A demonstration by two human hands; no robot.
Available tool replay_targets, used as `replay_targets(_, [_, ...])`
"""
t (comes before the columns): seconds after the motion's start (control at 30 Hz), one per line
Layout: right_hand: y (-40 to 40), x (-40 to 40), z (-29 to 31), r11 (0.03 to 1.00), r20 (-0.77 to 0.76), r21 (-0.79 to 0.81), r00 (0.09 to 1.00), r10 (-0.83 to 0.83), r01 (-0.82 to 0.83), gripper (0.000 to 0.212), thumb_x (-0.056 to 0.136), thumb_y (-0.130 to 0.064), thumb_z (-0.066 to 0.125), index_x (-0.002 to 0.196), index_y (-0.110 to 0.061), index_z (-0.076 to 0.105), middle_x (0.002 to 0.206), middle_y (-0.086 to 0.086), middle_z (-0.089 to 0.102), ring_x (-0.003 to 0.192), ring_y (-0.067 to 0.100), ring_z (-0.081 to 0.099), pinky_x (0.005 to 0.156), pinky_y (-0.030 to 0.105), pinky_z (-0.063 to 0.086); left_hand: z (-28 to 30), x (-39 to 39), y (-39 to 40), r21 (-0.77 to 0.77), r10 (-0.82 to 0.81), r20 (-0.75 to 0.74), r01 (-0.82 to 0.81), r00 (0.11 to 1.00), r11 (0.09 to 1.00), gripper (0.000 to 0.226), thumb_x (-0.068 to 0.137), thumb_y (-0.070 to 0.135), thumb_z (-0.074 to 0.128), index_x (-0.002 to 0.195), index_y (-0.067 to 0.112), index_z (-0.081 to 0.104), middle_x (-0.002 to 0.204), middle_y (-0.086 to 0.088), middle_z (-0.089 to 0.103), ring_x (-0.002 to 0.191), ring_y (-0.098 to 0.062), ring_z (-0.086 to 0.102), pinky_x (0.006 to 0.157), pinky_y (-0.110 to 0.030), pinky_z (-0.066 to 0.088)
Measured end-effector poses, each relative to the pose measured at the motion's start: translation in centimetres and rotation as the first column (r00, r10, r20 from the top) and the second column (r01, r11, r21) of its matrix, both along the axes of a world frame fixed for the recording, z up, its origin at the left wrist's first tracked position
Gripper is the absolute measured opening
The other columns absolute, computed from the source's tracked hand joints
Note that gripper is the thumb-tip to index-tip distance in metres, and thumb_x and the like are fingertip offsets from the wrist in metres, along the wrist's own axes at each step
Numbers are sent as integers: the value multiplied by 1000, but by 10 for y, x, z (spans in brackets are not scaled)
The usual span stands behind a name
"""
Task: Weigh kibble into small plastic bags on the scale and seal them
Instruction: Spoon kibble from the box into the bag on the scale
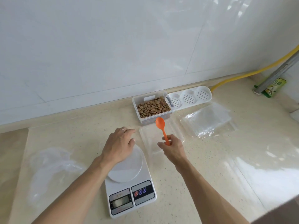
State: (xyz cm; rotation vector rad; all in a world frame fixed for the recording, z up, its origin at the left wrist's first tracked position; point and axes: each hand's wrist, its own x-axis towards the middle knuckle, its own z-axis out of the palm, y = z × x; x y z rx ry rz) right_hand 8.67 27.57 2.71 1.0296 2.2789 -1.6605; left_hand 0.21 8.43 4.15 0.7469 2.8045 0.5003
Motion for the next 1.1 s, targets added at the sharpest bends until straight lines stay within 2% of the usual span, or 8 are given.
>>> replay_targets(0.1, [-9,6,-11,997,36,-70,999,-26,28,28,84,-20,71,109,-17,60,92,1,66,80,16,62,76,31,54,-8,-1,-3,-18,-23,0,23,1000,1000,42,97,21,47,137,12,50,131,-10,56,121,-28,49,98,-39,41])
replay_targets(0.33, [-7,3,-4,977,-58,-214,998,11,-23,14,81,-4,68,94,-10,69,79,7,68,67,14,57,52,23,41,-14,-7,15,-12,-113,119,115,986,993,33,101,20,36,127,15,56,121,-4,62,118,-23,53,108,-42,30])
replay_targets(0.47, [1,-4,11,970,-128,-234,991,43,-72,14,82,-5,70,96,-8,68,73,7,63,61,12,55,52,24,41,2,-10,24,283,-25,344,-78,939,956,25,99,11,41,99,16,66,86,1,66,82,-20,60,73,-27,44])
replay_targets(0.6, [6,-8,25,950,-138,-240,976,168,-197,19,81,-11,76,99,-8,69,75,5,63,63,11,55,53,24,40,14,-13,21,399,-27,539,-227,842,889,26,99,9,43,87,15,66,71,-5,60,67,-16,56,70,-30,48])
replay_targets(0.7, [4,-11,39,914,-123,-268,952,280,-304,14,82,-9,74,95,-5,69,79,11,70,58,10,51,50,23,36,23,-12,17,432,-50,622,-289,781,854,26,100,7,43,89,11,66,67,0,56,64,-11,54,62,-18,45])
replay_targets(0.87, [-4,-14,56,921,-147,-187,937,318,-342,10,90,-2,60,91,0,69,74,11,72,49,8,43,48,21,32,36,-7,10,455,-78,601,-260,795,852,22,101,15,46,98,12,68,73,2,62,65,-9,58,64,-21,46])
replay_targets(0.97, [6,-13,56,957,-133,-119,959,250,-266,11,93,-4,58,99,-1,66,70,10,72,57,13,50,47,19,35,37,-12,4,323,-74,543,-127,837,938,27,103,18,38,101,17,64,77,1,63,64,-11,59,67,-25,46])
replay_targets(1.1, [4,-12,71,961,-142,-128,964,225,-243,13,94,-2,57,106,-1,62,71,13,72,45,7,44,43,20,32,50,-11,-16,199,-103,437,16,894,980,27,103,17,33,97,23,58,76,3,56,64,-10,53,61,-25,42])
